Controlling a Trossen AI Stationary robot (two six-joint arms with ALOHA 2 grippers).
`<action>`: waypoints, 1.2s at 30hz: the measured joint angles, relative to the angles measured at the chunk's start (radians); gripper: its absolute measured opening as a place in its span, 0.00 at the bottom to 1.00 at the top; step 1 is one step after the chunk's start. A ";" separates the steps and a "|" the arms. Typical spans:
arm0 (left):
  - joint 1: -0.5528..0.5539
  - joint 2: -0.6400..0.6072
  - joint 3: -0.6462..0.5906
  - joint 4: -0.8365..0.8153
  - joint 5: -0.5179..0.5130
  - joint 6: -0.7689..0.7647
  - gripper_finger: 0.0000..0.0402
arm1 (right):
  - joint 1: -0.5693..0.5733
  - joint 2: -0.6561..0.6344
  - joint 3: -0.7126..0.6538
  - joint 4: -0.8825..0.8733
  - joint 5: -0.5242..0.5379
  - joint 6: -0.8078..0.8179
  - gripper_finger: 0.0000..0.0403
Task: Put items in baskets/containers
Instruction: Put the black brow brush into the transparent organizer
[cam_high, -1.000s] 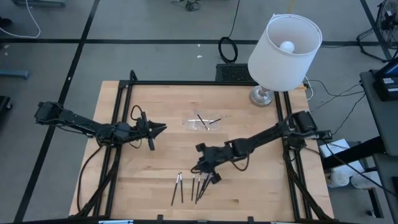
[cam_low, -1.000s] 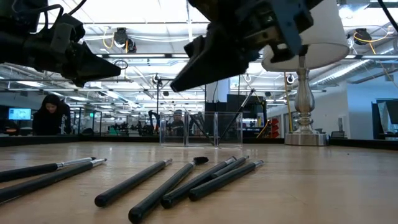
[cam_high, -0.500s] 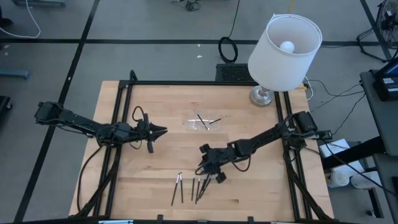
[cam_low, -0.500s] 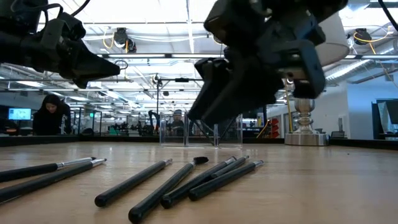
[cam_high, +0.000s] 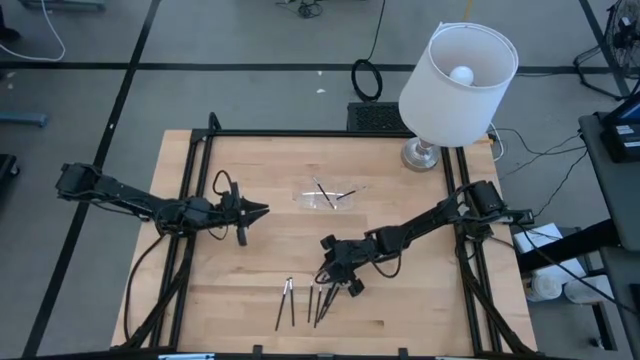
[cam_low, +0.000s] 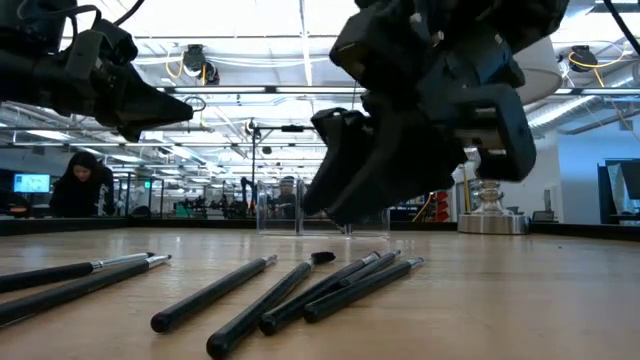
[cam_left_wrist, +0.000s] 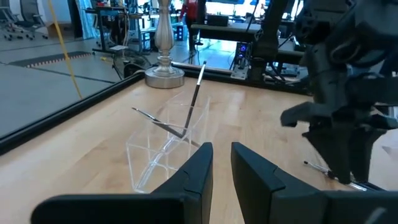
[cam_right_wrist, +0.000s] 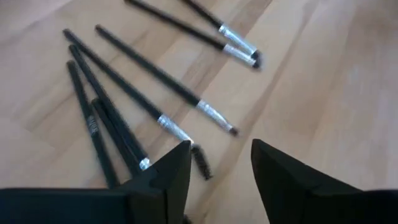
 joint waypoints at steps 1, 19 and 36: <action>0.000 0.000 0.000 -0.001 0.000 0.000 0.16 | -0.002 -0.001 0.000 0.006 -0.023 0.004 0.37; 0.000 0.000 0.000 -0.002 0.000 0.026 0.16 | -0.010 0.070 0.009 0.053 -0.033 0.021 0.36; 0.000 0.000 0.000 -0.009 -0.001 0.033 0.16 | -0.024 0.070 0.007 0.009 -0.063 0.038 0.33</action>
